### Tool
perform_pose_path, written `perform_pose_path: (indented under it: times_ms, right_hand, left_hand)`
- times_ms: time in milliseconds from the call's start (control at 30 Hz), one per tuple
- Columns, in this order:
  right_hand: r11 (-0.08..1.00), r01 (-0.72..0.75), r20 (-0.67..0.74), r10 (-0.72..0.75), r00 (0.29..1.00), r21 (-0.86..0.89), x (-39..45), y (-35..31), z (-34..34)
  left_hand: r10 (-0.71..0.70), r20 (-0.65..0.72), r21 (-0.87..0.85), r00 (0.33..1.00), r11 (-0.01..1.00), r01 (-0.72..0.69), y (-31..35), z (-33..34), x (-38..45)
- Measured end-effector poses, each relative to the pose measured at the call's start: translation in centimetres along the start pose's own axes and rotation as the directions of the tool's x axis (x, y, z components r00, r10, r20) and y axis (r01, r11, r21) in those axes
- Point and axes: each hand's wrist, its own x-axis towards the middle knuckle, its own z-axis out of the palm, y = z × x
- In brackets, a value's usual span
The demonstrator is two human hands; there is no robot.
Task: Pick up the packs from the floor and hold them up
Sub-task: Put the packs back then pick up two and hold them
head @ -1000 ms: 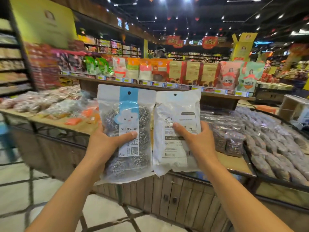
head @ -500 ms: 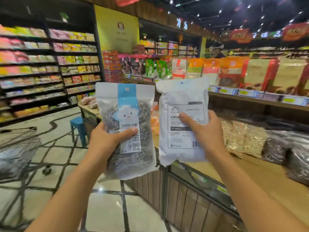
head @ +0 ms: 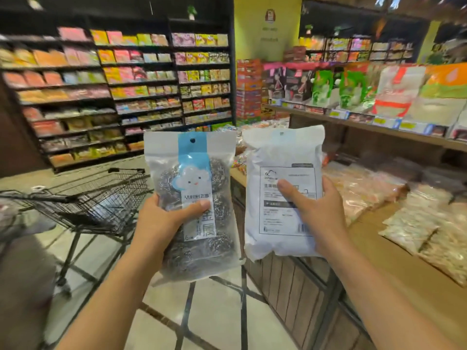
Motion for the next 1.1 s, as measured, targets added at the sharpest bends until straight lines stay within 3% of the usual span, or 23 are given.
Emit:
perform_pose_path:
  times_ms: [567, 1100]
  right_hand:
    - [1.0, -0.021, 0.161, 0.023, 0.987, -0.012, 11.6, 3.2, 30.3]
    - [0.999, -0.039, 0.252, 0.037, 0.967, 0.004, 29.1, 10.1, 49.0]
  left_hand:
    - [-0.052, -0.119, -0.052, 0.992, 0.998, 0.046, -1.7, -17.3, 23.2]
    - [-0.09, -0.2, -0.028, 0.976, 0.996, 0.086, -4.5, -21.2, 47.0]
